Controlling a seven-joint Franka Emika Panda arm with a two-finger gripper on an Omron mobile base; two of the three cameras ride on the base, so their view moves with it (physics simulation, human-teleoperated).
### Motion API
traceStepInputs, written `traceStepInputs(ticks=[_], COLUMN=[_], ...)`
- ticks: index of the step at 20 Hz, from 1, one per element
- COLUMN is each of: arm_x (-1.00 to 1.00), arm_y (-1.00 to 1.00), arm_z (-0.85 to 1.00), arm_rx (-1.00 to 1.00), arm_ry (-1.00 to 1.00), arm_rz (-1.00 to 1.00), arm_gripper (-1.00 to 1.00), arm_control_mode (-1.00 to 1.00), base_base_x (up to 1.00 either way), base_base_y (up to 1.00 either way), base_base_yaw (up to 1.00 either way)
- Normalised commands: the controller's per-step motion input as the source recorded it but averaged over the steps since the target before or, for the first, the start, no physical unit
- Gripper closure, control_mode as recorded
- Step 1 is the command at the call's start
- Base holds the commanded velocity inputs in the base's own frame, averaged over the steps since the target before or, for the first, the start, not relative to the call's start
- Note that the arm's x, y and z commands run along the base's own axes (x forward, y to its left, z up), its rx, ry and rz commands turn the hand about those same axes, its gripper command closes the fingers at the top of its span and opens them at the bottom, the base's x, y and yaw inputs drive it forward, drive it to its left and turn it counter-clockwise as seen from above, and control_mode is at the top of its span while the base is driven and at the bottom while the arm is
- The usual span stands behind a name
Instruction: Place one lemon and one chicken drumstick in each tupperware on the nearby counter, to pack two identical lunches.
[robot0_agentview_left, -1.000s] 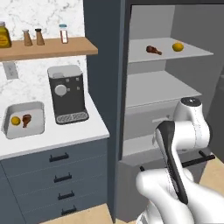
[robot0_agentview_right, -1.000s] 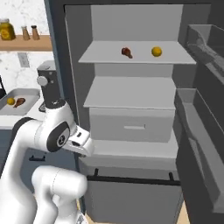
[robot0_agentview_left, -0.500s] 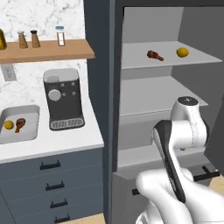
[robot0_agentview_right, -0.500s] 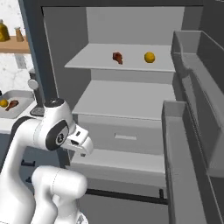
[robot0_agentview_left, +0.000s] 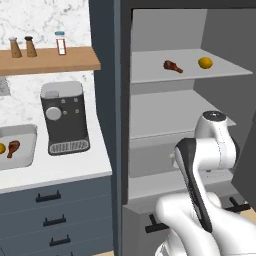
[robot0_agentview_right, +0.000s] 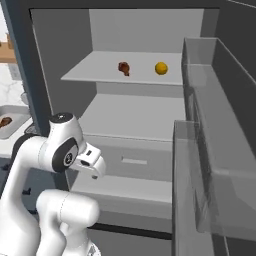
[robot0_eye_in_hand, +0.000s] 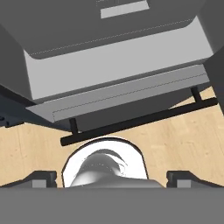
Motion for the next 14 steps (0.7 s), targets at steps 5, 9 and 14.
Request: traceStepInputs(ticks=[5,9,14], arm_x=[0.00,0.00,0.00], arm_y=[0.00,0.00,0.00], arm_z=[0.00,0.00,0.02], arm_rx=[0.00,0.00,0.00], arm_ry=[0.00,0.00,-0.06], arm_rz=[0.00,0.00,0.01], arm_gripper=[-1.00,-1.00,-1.00], arm_control_mode=[1.00,1.00,-1.00], base_base_x=[0.03,0.01,0.00], base_base_y=[-0.12,0.00,0.00], base_base_yaw=[0.00,0.00,0.00])
